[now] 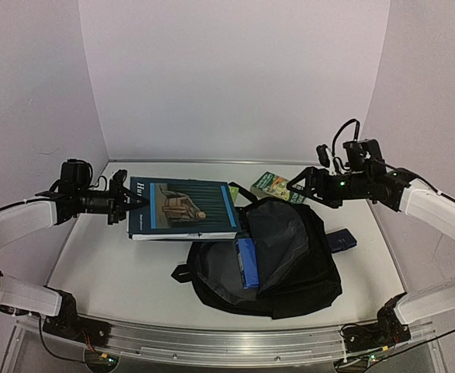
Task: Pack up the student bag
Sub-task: Place the book in the student bag.
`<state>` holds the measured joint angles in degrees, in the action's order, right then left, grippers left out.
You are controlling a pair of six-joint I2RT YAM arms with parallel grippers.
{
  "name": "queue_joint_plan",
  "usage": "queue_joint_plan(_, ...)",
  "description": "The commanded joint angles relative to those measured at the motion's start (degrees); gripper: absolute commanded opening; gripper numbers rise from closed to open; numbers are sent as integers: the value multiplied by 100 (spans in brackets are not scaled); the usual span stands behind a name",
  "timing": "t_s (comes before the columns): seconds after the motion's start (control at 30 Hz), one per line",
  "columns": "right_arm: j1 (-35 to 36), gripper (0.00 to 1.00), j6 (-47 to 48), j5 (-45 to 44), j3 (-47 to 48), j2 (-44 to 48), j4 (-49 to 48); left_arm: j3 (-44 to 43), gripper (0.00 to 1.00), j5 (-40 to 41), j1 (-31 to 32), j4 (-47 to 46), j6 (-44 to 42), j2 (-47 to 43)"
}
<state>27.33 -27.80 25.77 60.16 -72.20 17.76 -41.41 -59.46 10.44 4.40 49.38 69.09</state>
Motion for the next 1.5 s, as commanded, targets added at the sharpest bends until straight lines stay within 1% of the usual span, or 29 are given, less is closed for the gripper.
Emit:
queue_joint_plan(0.0, -3, 92, 351, -977, -58, 269, 1528, 39, 2, 78, 0, -399, 188, -24)
queue_joint_plan(0.1, 23, 87, 389, -26, -404, 369, 1534, 94, 2, 150, 47, -414, 271, 19)
queue_joint_plan(0.17, 49, 85, 212, 582, -686, 617, 1195, 121, 2, 193, 76, -417, 336, 66)
queue_joint_plan(0.2, 54, 84, 110, 730, -782, 731, 1060, 141, 2, 209, 92, -490, 384, 87)
queue_joint_plan(0.23, 59, 83, 67, 737, -833, 822, 999, 167, 2, 214, 114, -596, 451, 119)
queue_joint_plan(0.33, 59, 82, 5, 371, -921, 841, 1023, 176, 3, 246, 232, -722, 520, 182)
queue_joint_plan(0.47, 66, 82, -15, 300, -1125, 581, 924, 166, 3, 346, 464, -891, 670, 236)
queue_joint_plan(0.6, 82, 78, -10, 286, -1168, 306, 747, 287, 3, 445, 723, -1513, 1137, 369)
queue_joint_plan(0.67, 87, 69, -64, 304, -1122, 201, 620, 243, 3, 598, 880, -1478, 1149, 437)
queue_joint_plan(0.7, 94, 61, -102, 328, -1085, 155, 575, 227, 3, 702, 945, -1440, 1151, 473)
queue_joint_plan(0.73, 108, 52, -135, 367, -1050, 121, 530, 221, 3, 795, 1003, -1421, 1166, 518)
queue_joint_plan(0.8, 115, 30, -202, 456, -966, 115, 439, 255, 3, 953, 1101, -1496, 1303, 606)
queue_joint_plan(0.83, 117, 21, -241, 463, -917, 139, 431, 309, 4, 987, 1148, -1630, 1403, 660)
queue_joint_plan(0.9, 127, 9, -309, 461, -833, 234, 430, 425, 5, 1053, 1250, -1954, 1620, 781)
queue_joint_plan(0.93, 130, 4, -357, 491, -796, 299, 420, 464, 5, 1086, 1304, -2064, 1710, 845)
queue_joint_plan(0.97, 134, 1, -402, 529, -773, 381, 397, 464, 5, 1121, 1357, -2109, 1757, 929)
queue_joint_plan(1.0, 137, 0, -486, 557, -770, 452, 342, 442, 4, 1188, 1433, -2117, 1783, 1004)
queue_joint_plan(1.13, 146, 0, -752, 634, -717, 760, 113, 198, 4, 1380, 1727, -1861, 1653, 1362)
queue_joint_plan(1.27, 144, 0, -852, 560, -628, 852, 96, -128, 4, 1471, 1897, -1620, 1497, 1717)
queue_joint_plan(1.47, 155, 0, -888, 604, -522, 884, -26, -331, 4, 1589, 2032, -1515, 1425, 1810)
